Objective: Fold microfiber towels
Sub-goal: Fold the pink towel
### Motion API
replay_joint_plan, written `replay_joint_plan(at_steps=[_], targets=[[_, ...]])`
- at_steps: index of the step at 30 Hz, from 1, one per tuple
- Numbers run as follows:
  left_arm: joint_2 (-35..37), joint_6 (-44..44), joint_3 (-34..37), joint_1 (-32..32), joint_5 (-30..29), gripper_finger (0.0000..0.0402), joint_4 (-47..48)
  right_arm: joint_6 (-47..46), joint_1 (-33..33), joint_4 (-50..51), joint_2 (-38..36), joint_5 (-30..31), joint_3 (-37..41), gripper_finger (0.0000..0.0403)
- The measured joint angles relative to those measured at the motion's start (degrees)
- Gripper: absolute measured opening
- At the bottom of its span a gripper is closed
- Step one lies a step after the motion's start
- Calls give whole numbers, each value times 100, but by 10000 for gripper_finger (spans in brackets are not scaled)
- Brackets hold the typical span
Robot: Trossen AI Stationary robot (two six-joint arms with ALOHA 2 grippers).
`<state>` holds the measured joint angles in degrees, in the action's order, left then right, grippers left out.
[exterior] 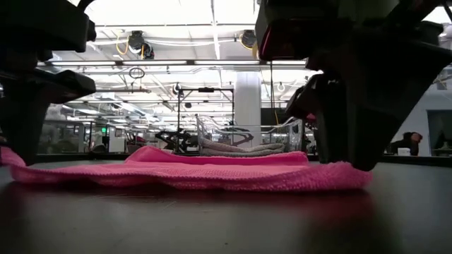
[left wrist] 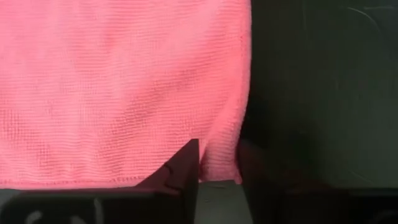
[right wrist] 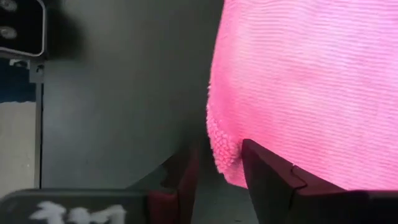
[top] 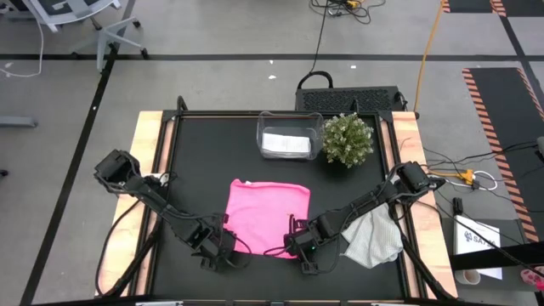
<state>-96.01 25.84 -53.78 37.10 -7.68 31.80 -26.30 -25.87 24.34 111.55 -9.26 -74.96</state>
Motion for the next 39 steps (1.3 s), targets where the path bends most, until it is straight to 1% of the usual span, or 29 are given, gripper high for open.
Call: replay_joint_plan(at_steps=[6, 11, 12, 14, 18, 21, 23, 25, 27, 31, 35, 39], targets=[[0, 83, 0, 16, 13, 74, -5, -132, -52, -7, 0, 20, -1, 86], [0, 221, 0, 16, 118, 12, -14, -299, -50, -7, 0, 22, -2, 33], [0, 276, 0, 16, 179, 9, -20, -299, -50, -7, 0, 16, -2, 19], [0, 423, 0, 14, 299, 10, -34, -304, -50, -7, 0, 11, -2, 6], [9, 773, 0, -15, 592, 6, -38, -602, -50, -2, -13, 9, -2, 4], [58, 1271, 0, -98, 922, 7, -47, -800, -50, -1, -95, 14, -2, 2], [117, 1540, 0, -177, 974, 6, -18, -895, -30, -10, -187, 25, -2, 1], [193, 1742, 1, -279, 893, 4, -21, -907, -9, 18, -271, 86, -2, 1], [291, 1912, 0, -382, 731, 5, -20, -926, 27, 97, -348, 276, -2, 1], [515, 2106, 0, -628, 484, 4, -15, -1005, 175, 259, -508, 492, -2, 1], [663, 2442, 0, -888, 467, 7, 179, -1013, 378, 470, -618, 499, -2, 0], [693, 2710, 0, -1112, 422, 4, 622, -1039, 605, 699, -660, 504, -2, 0]])
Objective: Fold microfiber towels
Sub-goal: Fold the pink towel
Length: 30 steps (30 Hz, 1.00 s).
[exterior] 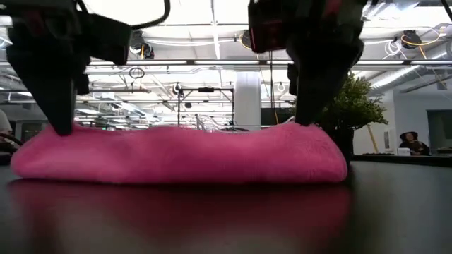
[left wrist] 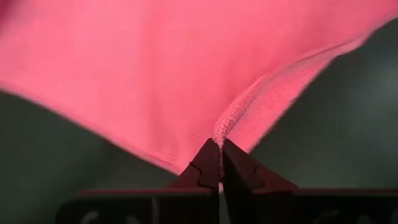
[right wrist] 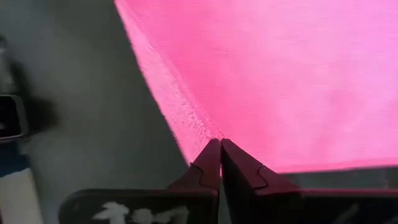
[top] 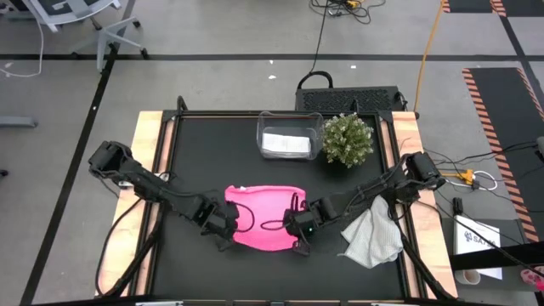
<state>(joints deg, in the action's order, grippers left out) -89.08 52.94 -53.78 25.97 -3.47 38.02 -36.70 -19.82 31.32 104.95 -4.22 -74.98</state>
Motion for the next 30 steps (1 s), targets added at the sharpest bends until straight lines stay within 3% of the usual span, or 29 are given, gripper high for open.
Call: replay_joint_plan(at_steps=[14, 26, 30], targets=[[-2, -204, 2, -828, -823, 10, 487, 978, 932, 527, -33, 454, 0, 0], [-2, -456, 2, -1429, -1048, 5, 505, 1392, 1345, 1066, -48, 798, 0, 0], [-2, -527, 2, -1516, -1066, 13, 513, 1429, 1383, 1241, -236, 1226, 0, 0]])
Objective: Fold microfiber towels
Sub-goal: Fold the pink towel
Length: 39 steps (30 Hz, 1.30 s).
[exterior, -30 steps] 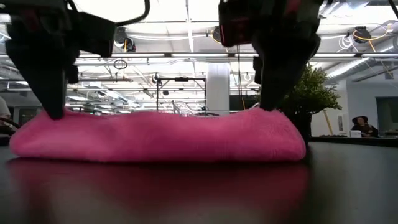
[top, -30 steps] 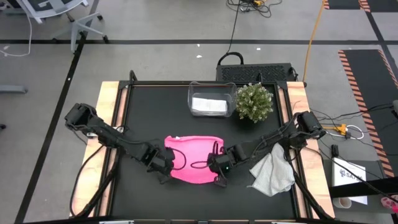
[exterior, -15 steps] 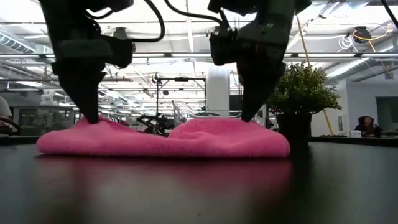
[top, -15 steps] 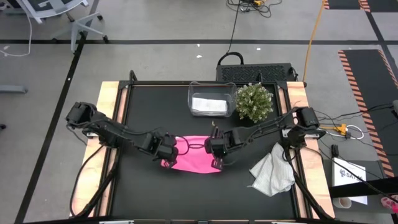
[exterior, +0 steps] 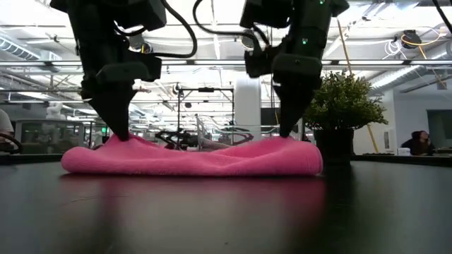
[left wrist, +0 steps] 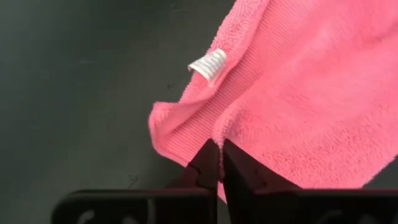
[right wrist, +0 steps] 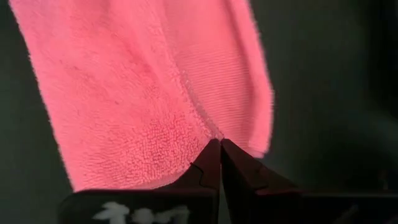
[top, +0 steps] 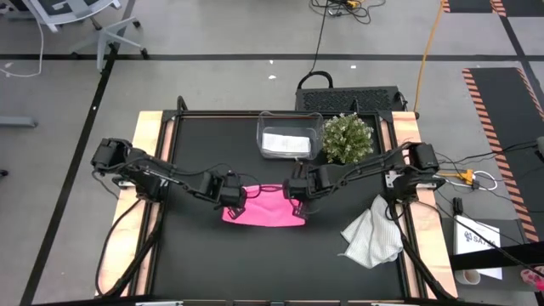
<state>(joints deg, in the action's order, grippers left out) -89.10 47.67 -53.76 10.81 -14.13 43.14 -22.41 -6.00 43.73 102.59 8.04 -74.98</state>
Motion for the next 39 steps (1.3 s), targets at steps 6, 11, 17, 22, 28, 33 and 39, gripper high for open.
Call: replay_joint_plan(at_steps=[6, 11, 17, 22, 28, 33, 39], targets=[[-1, -10, 0, -68, -5, 5, 28, 106, 56, 24, -519, 430, -1, 0], [-2, -1, 0, -68, -172, 10, 32, 178, 232, 43, -657, 391, -2, 0], [-2, 10, 0, -99, -368, 13, 34, 362, 417, -367, -645, 352, 431, 0], [-4, -52, 0, -244, -447, 16, 33, 339, 531, -1007, -646, -110, 969, 0], [-11, -184, 0, -376, -445, 7, 33, 478, 530, -1261, -648, -191, 1244, 0], [-66, -287, 4, -415, -550, 48, 8, 724, 535, -1279, -647, -191, 1255, 1], [-92, -397, 4, -416, -723, 127, 9, 878, 606, -1271, -647, -41, 1255, 32]])
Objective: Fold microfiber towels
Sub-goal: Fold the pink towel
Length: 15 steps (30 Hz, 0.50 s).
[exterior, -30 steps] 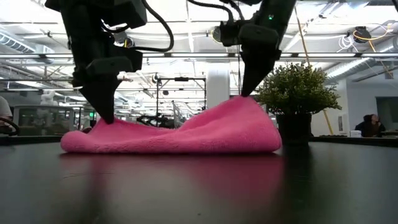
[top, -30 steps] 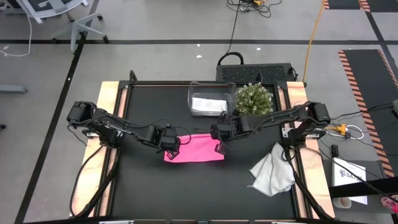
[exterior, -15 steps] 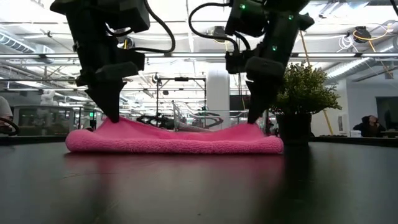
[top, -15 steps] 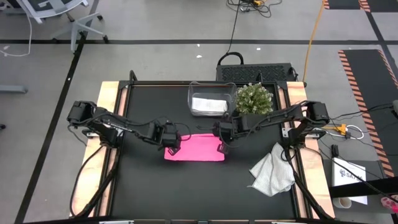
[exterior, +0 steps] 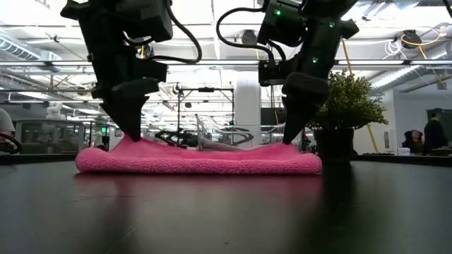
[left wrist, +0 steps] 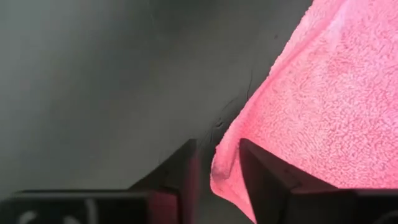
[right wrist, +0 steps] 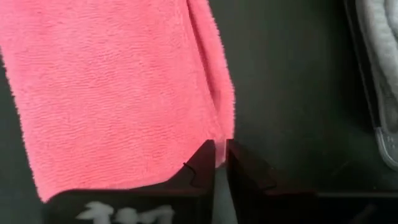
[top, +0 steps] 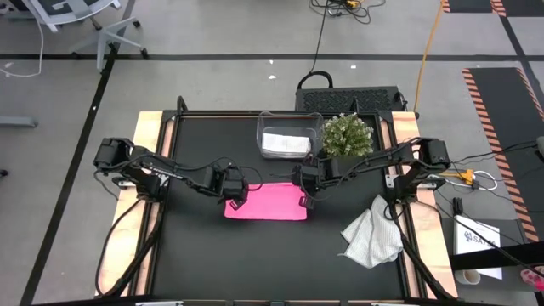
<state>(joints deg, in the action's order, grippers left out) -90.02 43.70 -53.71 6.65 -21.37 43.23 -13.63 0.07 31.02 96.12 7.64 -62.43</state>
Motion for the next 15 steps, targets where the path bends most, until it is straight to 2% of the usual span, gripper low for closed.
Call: replay_joint_plan(at_steps=[4, 8, 12, 15], targets=[[0, -230, 0, -76, -14, 167, 149, 73, 153, 5, 0, 63, 0, 63], [-2, 48, 0, -204, -46, 180, 508, 43, 293, 4, -2, 279, 0, 91], [71, 469, 0, -262, 362, 162, 596, -625, 271, -47, -158, -176, -2, 102], [176, 668, -11, -177, 747, 131, 430, -1005, 47, -180, -295, -323, -2, 92]])
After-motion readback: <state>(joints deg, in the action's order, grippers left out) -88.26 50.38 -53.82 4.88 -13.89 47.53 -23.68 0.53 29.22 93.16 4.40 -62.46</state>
